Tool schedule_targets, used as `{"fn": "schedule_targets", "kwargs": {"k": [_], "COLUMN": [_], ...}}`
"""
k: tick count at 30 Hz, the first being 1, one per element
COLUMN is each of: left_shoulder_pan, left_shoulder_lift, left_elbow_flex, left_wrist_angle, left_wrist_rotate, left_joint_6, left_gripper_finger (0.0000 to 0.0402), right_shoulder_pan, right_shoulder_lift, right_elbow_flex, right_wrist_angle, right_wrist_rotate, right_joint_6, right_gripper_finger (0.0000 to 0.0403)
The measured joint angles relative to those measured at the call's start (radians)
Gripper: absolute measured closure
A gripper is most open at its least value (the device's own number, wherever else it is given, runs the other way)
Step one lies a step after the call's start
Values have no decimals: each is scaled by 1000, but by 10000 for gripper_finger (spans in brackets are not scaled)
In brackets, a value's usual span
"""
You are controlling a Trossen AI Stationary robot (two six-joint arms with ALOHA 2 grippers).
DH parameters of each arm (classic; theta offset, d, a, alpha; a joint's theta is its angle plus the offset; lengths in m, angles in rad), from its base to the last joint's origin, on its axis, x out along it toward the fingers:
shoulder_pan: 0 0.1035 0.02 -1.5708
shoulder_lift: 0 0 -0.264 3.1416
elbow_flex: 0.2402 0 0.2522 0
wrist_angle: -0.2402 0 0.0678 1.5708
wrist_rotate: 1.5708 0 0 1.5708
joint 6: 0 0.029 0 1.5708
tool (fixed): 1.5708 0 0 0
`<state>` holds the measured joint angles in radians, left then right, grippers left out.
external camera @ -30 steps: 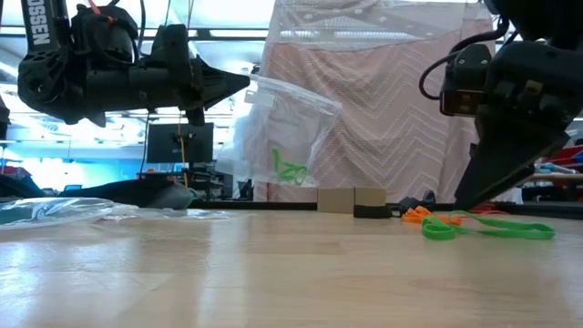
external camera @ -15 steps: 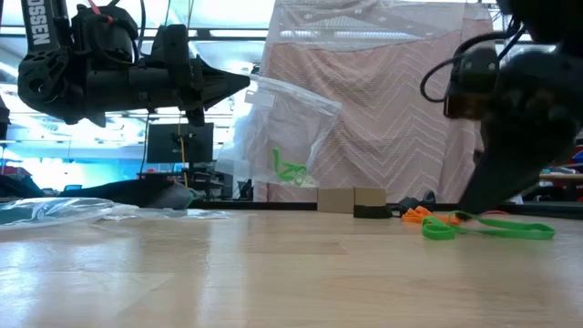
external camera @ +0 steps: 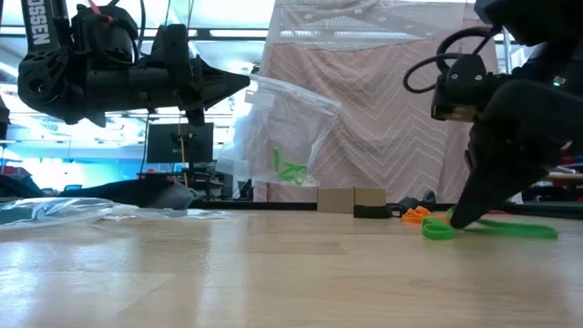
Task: Sort rubber bands
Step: Put the green rubber band into the transparent zip bag
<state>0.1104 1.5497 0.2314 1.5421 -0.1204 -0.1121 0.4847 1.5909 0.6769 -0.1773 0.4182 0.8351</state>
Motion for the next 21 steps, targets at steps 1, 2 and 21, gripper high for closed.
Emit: {"fn": "schedule_targets", "kwargs": {"k": [1, 2, 21], "left_shoulder_pan": [0, 0, -2], "left_shoulder_lift": [0, 0, 0], "left_elbow_flex": [0, 0, 7], "left_wrist_angle": [0, 0, 28], "left_wrist_rotate": [0, 0, 54], "left_joint_6": [-1, -1, -60], "left_gripper_finger": [398, 398, 398], "right_shoulder_pan": [0, 0, -121], "right_shoulder_lift": [0, 0, -140], "right_elbow_flex": [10, 22, 290], "right_wrist_angle": [-28, -53, 394], "right_wrist_rotate": [10, 26, 468], "right_joint_6": [3, 1, -1014], "right_gripper_finger": [400, 401, 403]}}
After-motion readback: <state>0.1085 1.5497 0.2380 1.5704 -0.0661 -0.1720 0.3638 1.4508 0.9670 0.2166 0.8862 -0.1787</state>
